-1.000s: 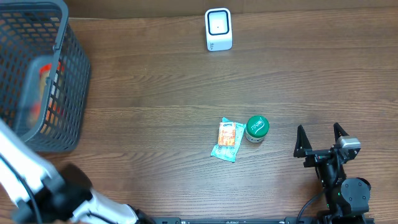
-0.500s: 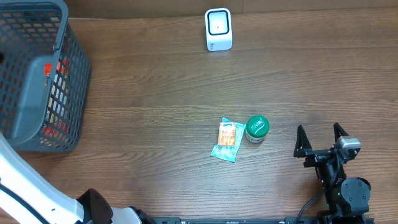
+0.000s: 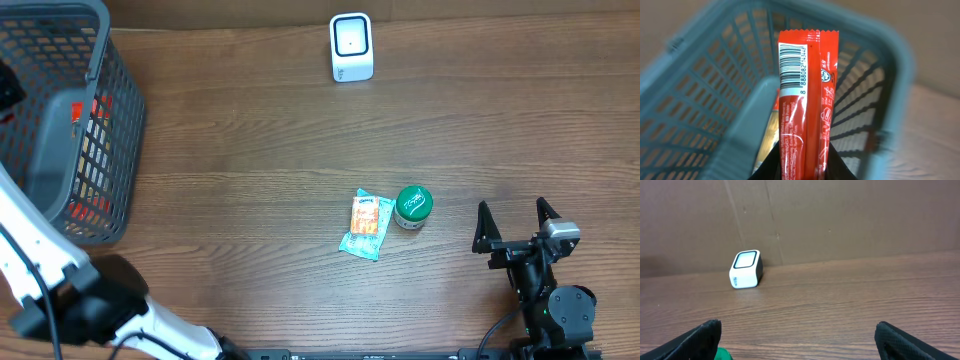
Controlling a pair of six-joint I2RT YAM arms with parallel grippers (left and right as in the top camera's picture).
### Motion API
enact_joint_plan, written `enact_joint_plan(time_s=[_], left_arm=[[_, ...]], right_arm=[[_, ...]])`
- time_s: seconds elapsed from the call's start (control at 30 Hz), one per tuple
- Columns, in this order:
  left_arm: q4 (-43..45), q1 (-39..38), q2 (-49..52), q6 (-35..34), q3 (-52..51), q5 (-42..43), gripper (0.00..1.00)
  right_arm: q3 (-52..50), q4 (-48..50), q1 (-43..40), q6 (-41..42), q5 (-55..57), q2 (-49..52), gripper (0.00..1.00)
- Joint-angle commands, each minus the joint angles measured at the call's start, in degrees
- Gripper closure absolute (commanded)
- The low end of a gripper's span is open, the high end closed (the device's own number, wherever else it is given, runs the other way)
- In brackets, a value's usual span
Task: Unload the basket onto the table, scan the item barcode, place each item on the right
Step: 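Grasp the red-labelled pasta pack in the basket with the left gripper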
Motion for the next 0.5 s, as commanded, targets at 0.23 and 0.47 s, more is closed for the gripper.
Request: enact_joint_plan(time_s=[0.23,0.47], left_arm=[[2.3,0.4,16.2,8.9,-0.3,-0.5,0.83],[2.0,0.4,27.1,12.2,-0.3,1.2,0.83]], right_arm=[[-0.6,0.3,-0.2,-0.2,-0.1,-0.5,0.00],[-0.6,0.3,-0.2,-0.2,-0.1,-0.5,0.00]])
